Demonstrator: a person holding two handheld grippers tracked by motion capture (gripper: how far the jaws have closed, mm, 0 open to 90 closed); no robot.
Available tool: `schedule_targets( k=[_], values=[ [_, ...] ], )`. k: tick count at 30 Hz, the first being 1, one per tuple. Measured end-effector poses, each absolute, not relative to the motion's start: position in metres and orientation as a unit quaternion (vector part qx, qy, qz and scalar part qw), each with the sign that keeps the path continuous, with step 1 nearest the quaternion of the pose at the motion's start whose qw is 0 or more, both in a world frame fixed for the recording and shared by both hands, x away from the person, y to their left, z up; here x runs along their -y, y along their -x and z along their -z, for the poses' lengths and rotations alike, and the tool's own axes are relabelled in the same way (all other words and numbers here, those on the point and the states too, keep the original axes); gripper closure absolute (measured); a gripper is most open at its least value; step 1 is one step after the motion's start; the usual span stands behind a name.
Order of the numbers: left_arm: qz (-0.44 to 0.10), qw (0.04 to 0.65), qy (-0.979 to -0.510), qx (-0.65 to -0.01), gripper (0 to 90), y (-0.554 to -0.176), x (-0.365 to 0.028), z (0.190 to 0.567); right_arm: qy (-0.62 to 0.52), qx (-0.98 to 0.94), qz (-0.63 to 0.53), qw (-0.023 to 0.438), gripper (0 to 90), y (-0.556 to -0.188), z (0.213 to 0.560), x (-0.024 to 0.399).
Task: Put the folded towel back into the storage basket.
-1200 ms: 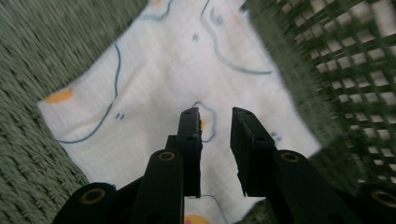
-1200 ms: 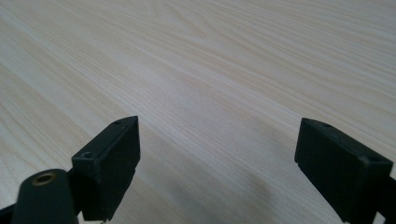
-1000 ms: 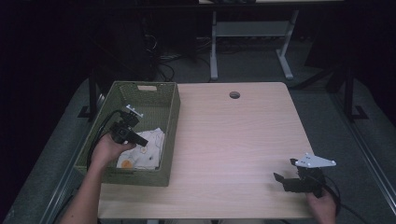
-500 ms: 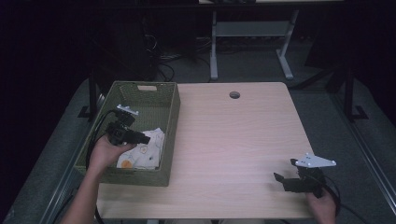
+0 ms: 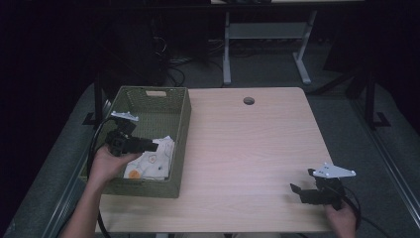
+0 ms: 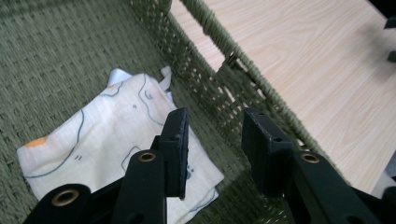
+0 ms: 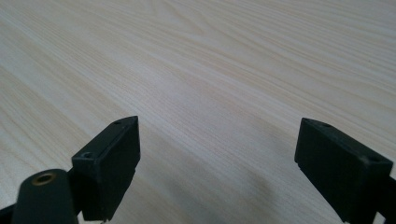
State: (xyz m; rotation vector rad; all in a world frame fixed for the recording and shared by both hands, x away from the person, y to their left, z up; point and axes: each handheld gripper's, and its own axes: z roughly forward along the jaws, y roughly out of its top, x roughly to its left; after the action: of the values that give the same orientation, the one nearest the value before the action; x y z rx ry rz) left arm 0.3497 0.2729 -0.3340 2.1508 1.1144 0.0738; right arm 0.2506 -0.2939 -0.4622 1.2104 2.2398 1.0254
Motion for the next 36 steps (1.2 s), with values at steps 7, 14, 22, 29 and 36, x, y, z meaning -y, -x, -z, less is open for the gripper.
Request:
schedule_targets(
  k=[7, 14, 22, 29, 36],
  values=[
    [-0.023, 0.388, -0.82, -0.42, 62.2, -0.343, -0.27, 0.327, -0.432, -0.8, -0.366, 0.196, 13.7, -0.25, 0.462, 0.293],
    [-0.016, 0.41, -0.824, -0.39, 60.3, -0.334, -0.253, 0.318, -0.43, -0.801, -0.367, 0.198, 13.7, -0.249, 0.461, 0.293],
    [-0.008, 0.418, -0.83, -0.37, 59.2, -0.329, -0.237, 0.315, -0.428, -0.8, -0.37, 0.201, 13.7, -0.248, 0.459, 0.293],
    [-0.004, 0.418, -0.834, -0.361, 58.3, -0.326, -0.227, 0.316, -0.426, -0.798, -0.373, 0.205, 13.7, -0.247, 0.457, 0.294],
    [0.0, 0.419, -0.834, -0.36, 58.1, -0.325, -0.221, 0.32, -0.424, -0.799, -0.374, 0.206, 13.7, -0.245, 0.456, 0.292]
  ],
)
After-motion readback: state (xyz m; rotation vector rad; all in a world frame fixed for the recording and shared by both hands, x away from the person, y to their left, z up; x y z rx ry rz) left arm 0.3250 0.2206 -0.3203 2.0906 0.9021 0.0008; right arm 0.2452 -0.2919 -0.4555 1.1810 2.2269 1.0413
